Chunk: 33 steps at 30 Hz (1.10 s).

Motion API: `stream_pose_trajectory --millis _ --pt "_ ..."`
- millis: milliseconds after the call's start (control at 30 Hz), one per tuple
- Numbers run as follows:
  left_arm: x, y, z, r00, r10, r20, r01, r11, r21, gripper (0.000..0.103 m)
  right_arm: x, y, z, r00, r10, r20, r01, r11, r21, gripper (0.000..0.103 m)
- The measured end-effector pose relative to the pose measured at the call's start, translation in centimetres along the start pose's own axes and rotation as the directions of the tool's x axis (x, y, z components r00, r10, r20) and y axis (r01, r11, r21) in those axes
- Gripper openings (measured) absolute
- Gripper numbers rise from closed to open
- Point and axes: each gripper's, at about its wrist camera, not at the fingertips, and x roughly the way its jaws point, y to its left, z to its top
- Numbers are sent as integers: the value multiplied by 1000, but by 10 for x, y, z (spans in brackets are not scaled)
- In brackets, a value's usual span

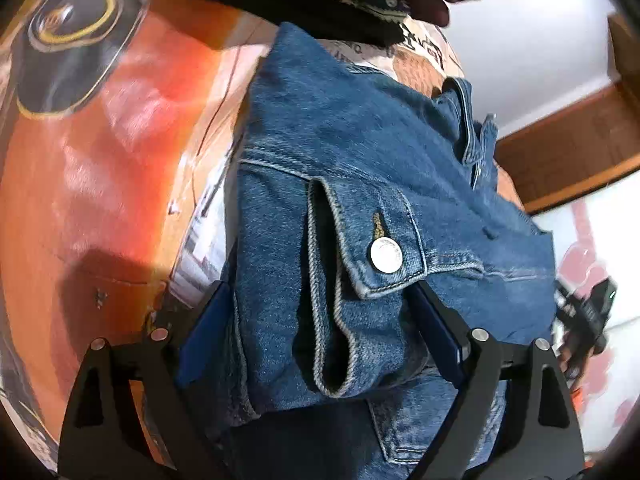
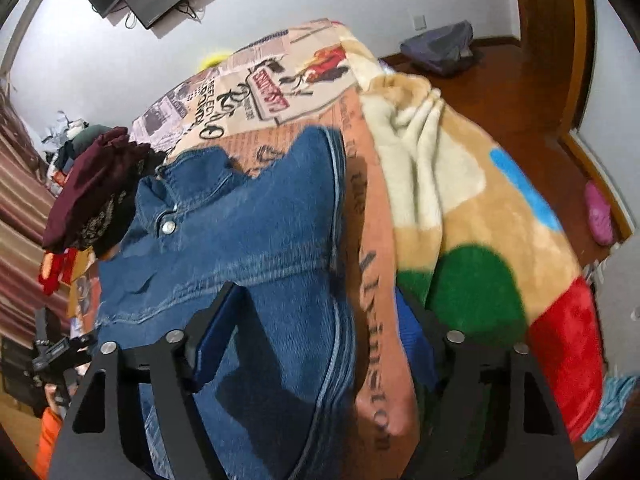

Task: Fold large clothes
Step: 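Grasp the jacket side edge with the left gripper while the right gripper grasps the other side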

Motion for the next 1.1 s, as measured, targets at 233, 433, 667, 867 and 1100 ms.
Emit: stream_pose_trajectory --millis 233,433,667,867,1100 --pt "-6 -8 -4 1000 -5 27 4 999 51 63 -35 3 17 993 -7 121 10 1000 -22 71" --pt "-10 -29 -7 996 58 64 -66 989 133 45 12 0 12 998 46 -46 -47 999 -10 70" --pt "-22 -45 -1 991 94 94 -109 981 160 26 17 2 22 996 88 -33 -87 995 53 17" --pt "-40 -71 14 980 129 150 -163 957 241 23 -5 41 50 995 84 53 -79 993 -94 14" --pt "-37 -71 27 967 182 177 -221 947 234 23 12 56 75 996 31 86 -19 990 -142 13"
